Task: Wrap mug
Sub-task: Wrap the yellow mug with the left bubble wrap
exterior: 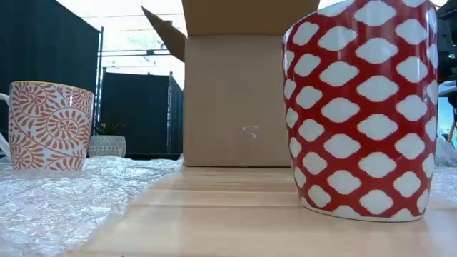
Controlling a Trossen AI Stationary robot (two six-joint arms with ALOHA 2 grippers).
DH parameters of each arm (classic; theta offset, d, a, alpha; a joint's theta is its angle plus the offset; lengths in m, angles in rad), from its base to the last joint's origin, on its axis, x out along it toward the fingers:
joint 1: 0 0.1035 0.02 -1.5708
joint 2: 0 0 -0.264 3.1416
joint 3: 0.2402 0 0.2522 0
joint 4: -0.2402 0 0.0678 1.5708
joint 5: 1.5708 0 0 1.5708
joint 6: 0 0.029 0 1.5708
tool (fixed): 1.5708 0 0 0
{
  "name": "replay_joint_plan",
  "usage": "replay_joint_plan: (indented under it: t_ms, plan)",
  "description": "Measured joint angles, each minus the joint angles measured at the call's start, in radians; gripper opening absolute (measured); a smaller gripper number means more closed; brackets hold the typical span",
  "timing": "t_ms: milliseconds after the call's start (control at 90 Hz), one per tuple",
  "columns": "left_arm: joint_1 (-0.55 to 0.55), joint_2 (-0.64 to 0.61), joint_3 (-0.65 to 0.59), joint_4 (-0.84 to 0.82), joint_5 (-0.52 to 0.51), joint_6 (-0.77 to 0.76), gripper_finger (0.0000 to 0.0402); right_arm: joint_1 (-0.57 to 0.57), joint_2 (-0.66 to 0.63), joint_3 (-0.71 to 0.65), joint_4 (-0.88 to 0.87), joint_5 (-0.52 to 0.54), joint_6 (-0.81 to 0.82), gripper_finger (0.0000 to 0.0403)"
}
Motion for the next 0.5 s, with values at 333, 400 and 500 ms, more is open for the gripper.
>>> replay_joint_plan:
  t_ms: [333, 400, 500]
  plan:
    - [0.025, 0.082, 0.005, 0.048, -0.036, -0.003, 0.0104, 0.000, 0.000, 0.000, 0.000, 0.000, 0.000, 0.0004]
    - [0.036, 0.094, 0.005, 0.047, -0.030, 0.016, 0.0116, 0.000, 0.000, 0.000, 0.000, 0.000, 0.000, 0.0004]
    - [0.038, 0.117, 0.005, 0.045, -0.021, 0.047, 0.0144, 0.000, 0.000, 0.000, 0.000, 0.000, 0.000, 0.0004]
